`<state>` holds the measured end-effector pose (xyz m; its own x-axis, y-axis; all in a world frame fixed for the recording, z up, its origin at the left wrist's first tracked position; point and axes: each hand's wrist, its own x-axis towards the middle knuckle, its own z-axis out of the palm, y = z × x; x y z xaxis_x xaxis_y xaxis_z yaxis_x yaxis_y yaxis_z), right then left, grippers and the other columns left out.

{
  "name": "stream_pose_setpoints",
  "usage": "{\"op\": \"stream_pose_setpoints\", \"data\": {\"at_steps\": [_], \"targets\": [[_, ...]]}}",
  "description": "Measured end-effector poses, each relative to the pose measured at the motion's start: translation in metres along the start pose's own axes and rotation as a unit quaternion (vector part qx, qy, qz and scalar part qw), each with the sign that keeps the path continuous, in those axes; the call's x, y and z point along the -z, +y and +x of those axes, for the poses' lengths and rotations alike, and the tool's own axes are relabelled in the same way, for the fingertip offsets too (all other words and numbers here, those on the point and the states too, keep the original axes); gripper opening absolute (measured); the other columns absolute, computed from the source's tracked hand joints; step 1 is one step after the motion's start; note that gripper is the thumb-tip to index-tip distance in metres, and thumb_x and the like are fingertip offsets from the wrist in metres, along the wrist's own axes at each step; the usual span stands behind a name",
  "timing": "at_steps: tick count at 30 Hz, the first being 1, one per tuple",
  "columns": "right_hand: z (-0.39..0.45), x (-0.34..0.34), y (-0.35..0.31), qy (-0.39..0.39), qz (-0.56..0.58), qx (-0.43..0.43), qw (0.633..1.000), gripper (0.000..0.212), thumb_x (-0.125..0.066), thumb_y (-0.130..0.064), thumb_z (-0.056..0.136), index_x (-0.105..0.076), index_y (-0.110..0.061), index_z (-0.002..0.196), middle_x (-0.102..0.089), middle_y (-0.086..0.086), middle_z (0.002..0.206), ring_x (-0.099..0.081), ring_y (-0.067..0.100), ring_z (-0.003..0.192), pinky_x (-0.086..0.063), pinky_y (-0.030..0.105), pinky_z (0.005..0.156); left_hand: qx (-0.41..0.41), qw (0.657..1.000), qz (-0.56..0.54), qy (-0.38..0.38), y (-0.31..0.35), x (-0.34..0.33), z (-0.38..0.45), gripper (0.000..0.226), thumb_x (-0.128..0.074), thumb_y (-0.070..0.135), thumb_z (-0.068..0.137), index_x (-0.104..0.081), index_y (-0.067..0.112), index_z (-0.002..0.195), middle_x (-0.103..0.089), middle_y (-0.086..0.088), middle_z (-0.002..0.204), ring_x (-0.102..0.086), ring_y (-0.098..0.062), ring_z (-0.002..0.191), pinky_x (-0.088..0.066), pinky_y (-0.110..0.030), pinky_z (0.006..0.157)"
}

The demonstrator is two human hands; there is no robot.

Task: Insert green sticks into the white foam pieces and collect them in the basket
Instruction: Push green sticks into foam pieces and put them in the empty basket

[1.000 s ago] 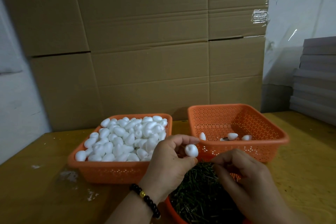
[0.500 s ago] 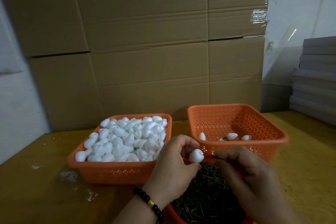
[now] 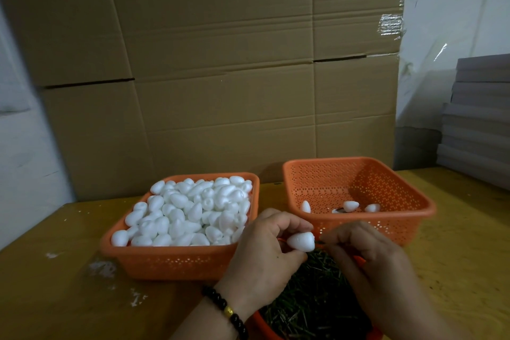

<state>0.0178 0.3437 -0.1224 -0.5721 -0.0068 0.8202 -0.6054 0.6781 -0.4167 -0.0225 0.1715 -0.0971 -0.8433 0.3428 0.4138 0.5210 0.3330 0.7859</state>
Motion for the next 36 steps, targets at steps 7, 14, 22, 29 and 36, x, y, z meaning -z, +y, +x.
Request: {"op": "stream_pose_setpoints", "data": {"at_steps": [7, 14, 22, 29, 36], "targets": [[0.0000, -0.0008, -0.0007, -0.003, 0.003, 0.000, 1.000, 0.007, -0.069, -0.014, 0.077, -0.071, -0.019, 0.081, -0.065, -0.016, 0.084, -0.061, -0.007, 0.080, -0.043, 0.004, 0.071, 0.013, 0.999, -0.036, -0.011, 0.0011, -0.0003, -0.0010, 0.033, -0.076, 0.003, 0.074, -0.064, 0.029, 0.090, -0.069, 0.008, 0.093, -0.067, -0.007, 0.088, -0.056, -0.025, 0.078], [0.0001, 0.0011, -0.0008, -0.012, -0.013, 0.009, 1.000, 0.007, -0.072, -0.015, 0.079, -0.070, -0.020, 0.082, -0.065, -0.017, 0.083, -0.061, -0.008, 0.080, -0.043, 0.005, 0.072, 0.018, 0.999, -0.040, -0.013, 0.0022, 0.0001, -0.0007, 0.030, -0.077, 0.004, 0.074, -0.065, 0.025, 0.090, -0.069, 0.005, 0.093, -0.068, -0.009, 0.087, -0.057, -0.029, 0.078], [0.0004, 0.0008, -0.0017, -0.021, -0.025, 0.008, 0.999, 0.006, -0.066, -0.016, 0.078, -0.068, -0.020, 0.081, -0.064, -0.016, 0.081, -0.059, -0.008, 0.079, -0.041, 0.002, 0.071, 0.015, 0.999, -0.036, -0.012, 0.0022, -0.0012, -0.0008, 0.029, -0.077, 0.003, 0.073, -0.066, 0.026, 0.088, -0.069, 0.004, 0.094, -0.068, -0.009, 0.088, -0.057, -0.028, 0.079], [-0.0007, 0.0023, -0.0029, -0.037, -0.027, 0.005, 0.999, 0.006, -0.066, -0.018, 0.080, -0.068, -0.021, 0.083, -0.062, -0.019, 0.082, -0.058, -0.010, 0.079, -0.039, 0.000, 0.070, 0.009, 1.000, -0.028, -0.008, 0.0032, -0.0015, -0.0016, 0.030, -0.076, 0.001, 0.073, -0.067, 0.025, 0.087, -0.067, 0.003, 0.095, -0.067, -0.010, 0.087, -0.057, -0.026, 0.077], [-0.0005, 0.0023, -0.0031, -0.044, -0.031, 0.000, 0.999, 0.006, -0.065, -0.018, 0.080, -0.067, -0.022, 0.084, -0.060, -0.020, 0.081, -0.057, -0.010, 0.078, -0.039, 0.001, 0.069, 0.010, 0.999, -0.036, -0.010, 0.0039, -0.0008, -0.0010, 0.031, -0.076, 0.001, 0.073, -0.066, 0.025, 0.088, -0.068, 0.001, 0.095, -0.067, -0.011, 0.088, -0.057, -0.026, 0.077]]}}
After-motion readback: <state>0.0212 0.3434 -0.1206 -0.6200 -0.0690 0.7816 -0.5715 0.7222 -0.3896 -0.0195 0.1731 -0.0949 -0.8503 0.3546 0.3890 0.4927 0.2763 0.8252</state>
